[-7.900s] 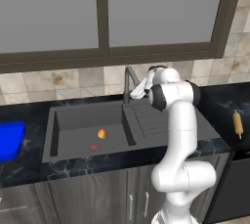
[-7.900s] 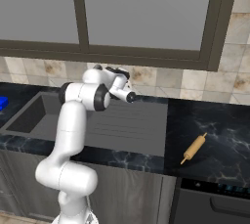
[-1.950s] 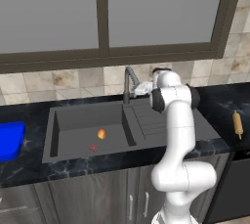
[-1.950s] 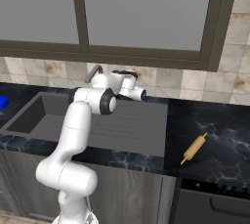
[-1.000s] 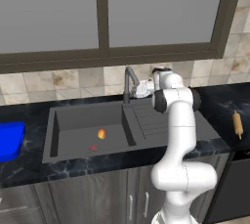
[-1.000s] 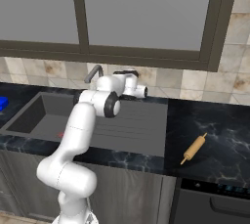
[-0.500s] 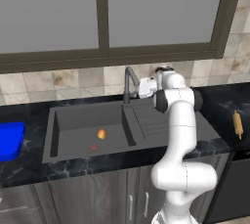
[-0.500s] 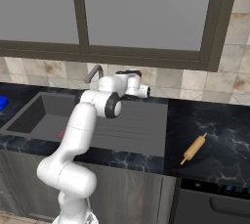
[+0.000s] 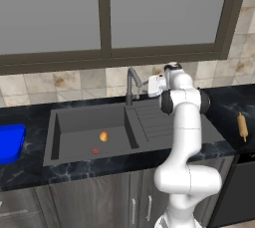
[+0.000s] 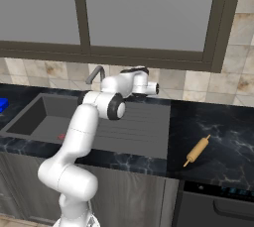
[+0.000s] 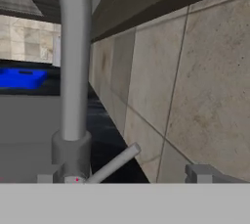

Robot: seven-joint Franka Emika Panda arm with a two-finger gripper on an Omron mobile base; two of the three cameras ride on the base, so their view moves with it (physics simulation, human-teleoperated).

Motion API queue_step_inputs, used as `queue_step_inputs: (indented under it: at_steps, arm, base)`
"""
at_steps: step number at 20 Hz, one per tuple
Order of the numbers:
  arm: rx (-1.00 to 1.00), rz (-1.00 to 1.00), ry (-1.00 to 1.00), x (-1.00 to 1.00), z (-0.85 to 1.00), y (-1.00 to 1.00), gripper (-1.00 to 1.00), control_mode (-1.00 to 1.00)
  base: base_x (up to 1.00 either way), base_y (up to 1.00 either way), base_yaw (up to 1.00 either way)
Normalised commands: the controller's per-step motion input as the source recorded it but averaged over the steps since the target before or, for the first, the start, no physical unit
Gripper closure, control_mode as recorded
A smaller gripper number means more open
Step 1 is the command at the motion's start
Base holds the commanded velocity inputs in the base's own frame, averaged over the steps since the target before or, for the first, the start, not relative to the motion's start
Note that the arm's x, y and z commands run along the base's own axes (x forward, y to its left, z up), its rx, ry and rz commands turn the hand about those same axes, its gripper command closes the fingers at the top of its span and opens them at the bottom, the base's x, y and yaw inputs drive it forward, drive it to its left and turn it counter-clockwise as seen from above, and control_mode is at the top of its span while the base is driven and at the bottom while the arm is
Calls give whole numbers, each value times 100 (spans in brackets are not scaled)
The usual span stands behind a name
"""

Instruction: Pick up all produce items and place them in the sink. Turn on the sink faucet to wash them. Then turn the sink off and put them in the tray.

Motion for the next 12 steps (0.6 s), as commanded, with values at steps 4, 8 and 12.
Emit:
queue_step_inputs:
  at_steps: [4,8,12]
  arm:
    - [-6,0,-3,-43,1,-5,-100,-100]
    - [-8,0,-1,-64,0,3,-100,-100]
    - [-9,0,-3,-64,12,5,-100,-100]
  base:
    - [0,0,0]
    - [0,0,0]
    - [0,0,0]
